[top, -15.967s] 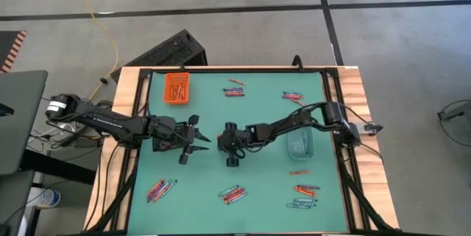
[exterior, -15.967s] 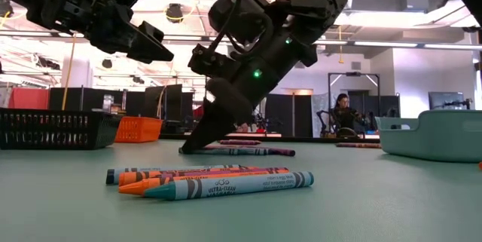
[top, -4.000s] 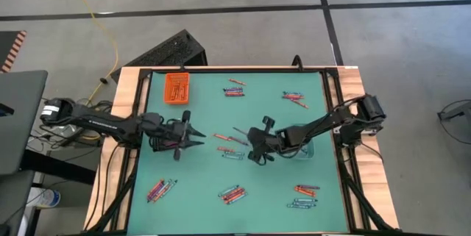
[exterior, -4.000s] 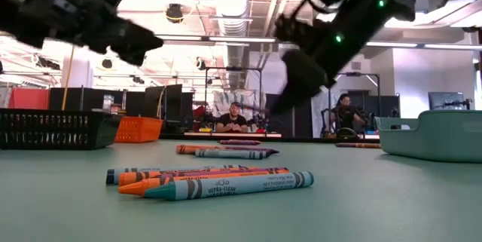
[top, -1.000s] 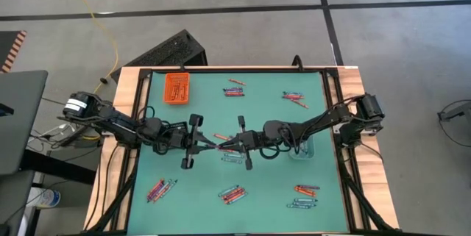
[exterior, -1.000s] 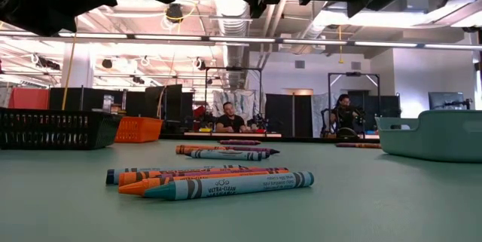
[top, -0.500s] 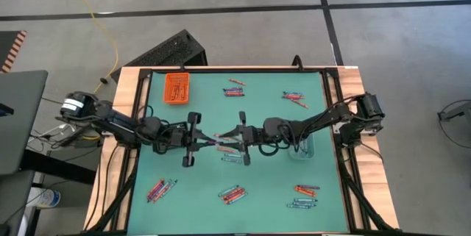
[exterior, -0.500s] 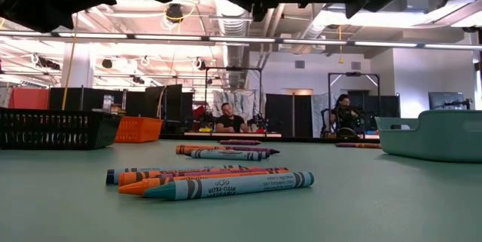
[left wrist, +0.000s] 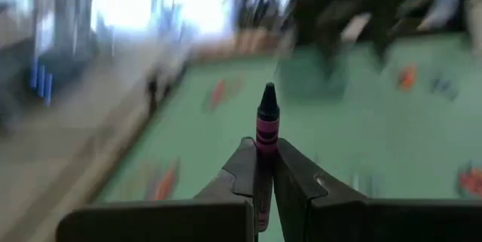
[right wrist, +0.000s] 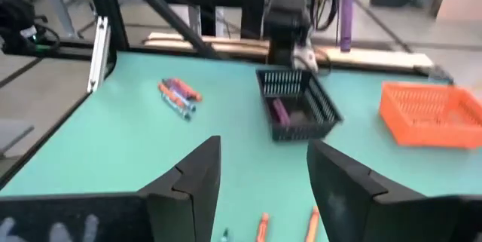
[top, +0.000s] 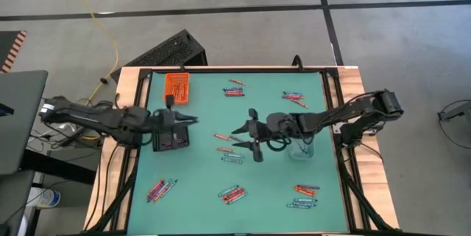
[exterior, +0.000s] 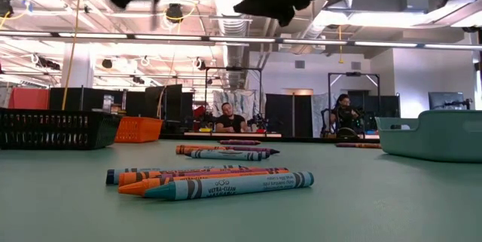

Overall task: Sort crayons
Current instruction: Put the violet crayon into the black bin

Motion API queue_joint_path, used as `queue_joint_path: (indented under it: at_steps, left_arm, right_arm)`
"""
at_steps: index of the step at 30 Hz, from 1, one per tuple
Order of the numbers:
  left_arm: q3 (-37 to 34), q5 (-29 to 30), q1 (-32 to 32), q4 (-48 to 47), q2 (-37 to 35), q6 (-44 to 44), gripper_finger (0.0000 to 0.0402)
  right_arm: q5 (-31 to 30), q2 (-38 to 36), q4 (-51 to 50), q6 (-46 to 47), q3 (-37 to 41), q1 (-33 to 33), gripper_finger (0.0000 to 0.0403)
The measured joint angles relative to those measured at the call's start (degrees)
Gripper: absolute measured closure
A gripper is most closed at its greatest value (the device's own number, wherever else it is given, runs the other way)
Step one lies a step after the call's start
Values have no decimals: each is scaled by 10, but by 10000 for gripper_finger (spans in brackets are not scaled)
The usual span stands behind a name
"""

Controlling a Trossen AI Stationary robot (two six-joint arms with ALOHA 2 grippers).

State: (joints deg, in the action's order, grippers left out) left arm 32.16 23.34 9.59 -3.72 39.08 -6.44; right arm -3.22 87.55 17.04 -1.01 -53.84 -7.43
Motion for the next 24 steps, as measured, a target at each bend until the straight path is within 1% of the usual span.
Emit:
queue_joint_path:
  at_steps: [1, 3, 5, 7, 10, 15, 18, 21, 24]
  left_arm:
    - [20, 13, -1, -73, -2, 49, 396]
    - [55, 20, -3, -199, 0, 147, 394]
    - [74, 20, -5, -291, 11, 234, 392]
    - [83, 20, -6, -349, 25, 278, 391]
    - [81, 13, -11, -405, 53, 295, 390]
    - [79, -49, -39, -479, 129, 325, 389]
    - [79, -102, -58, -484, 181, 319, 389]
    - [79, -158, -70, -484, 225, 293, 389]
    - [79, -168, -76, -485, 258, 282, 387]
  right_arm:
    - [0, 1, -6, 1, 0, 0, 208]
    - [0, 12, -2, 1, 0, -1, 210]
    - [0, 26, -1, 1, 0, 0, 211]
    - [0, 41, 1, 8, 0, 1, 211]
    - [0, 60, 1, 18, 0, 5, 212]
    - [0, 65, 4, 28, 0, 5, 212]
    - [0, 59, 2, 28, 0, 5, 212]
    - [0, 57, 9, 27, 0, 4, 212]
    - [0, 57, 7, 27, 0, 4, 212]
